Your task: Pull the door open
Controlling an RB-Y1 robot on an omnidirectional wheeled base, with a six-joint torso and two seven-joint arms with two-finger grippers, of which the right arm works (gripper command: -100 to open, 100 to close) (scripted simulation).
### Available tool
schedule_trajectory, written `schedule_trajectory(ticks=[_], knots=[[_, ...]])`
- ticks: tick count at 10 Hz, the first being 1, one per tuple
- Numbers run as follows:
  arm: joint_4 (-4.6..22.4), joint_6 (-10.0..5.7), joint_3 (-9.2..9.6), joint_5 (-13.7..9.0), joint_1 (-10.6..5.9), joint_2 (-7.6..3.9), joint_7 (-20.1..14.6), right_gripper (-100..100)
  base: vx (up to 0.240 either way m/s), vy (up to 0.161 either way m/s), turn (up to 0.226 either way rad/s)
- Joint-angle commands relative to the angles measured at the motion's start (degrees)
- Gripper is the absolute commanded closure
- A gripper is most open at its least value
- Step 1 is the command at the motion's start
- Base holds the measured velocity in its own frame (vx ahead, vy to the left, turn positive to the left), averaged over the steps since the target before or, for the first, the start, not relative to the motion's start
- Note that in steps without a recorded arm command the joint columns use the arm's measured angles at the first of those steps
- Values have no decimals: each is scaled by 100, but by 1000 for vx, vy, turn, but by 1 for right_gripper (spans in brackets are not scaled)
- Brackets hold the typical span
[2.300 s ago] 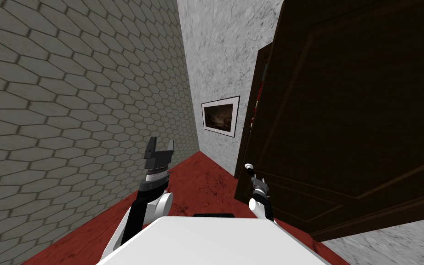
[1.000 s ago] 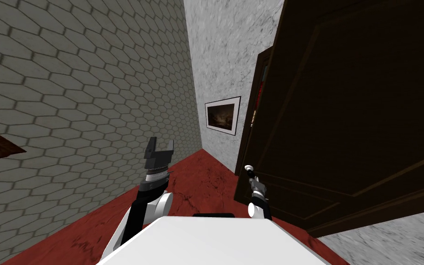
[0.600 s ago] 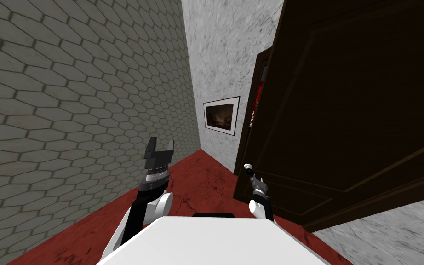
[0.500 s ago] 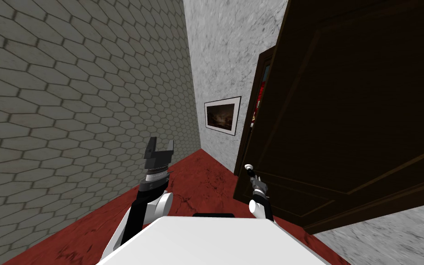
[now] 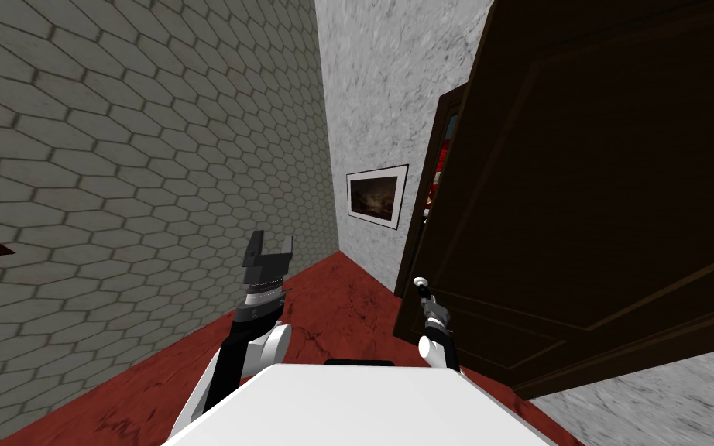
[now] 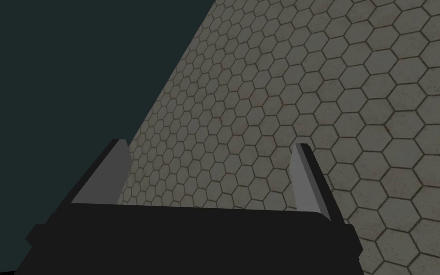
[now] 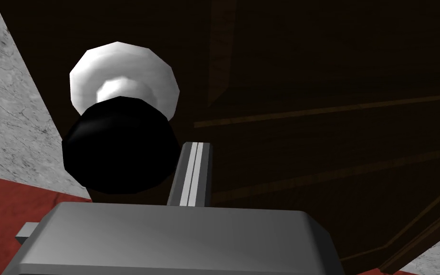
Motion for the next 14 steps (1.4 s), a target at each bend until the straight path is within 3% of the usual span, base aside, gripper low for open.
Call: schedule_trajectory(ticks=[1, 7, 8, 9, 11, 13, 14], knots=[[-30, -48, 183, 102, 26, -8, -124, -100, -174, 9, 148], [-120, -190, 744, 413, 107, -34, -500, -100, -246, -27, 159], [-178, -152, 683, 378, 141, -32, -449, -100, -107, -18, 18], [-134, -199, 666, 350, 224, -195, -640, -100, 136, -22, 121], [-119, -214, 659, 340, 246, -242, -694, -100, 184, -28, 46], [-54, -279, 625, 297, 347, -453, -929, -100, 175, 4, 99], [-54, -279, 625, 297, 347, -453, -929, -100, 122, -12, 31]])
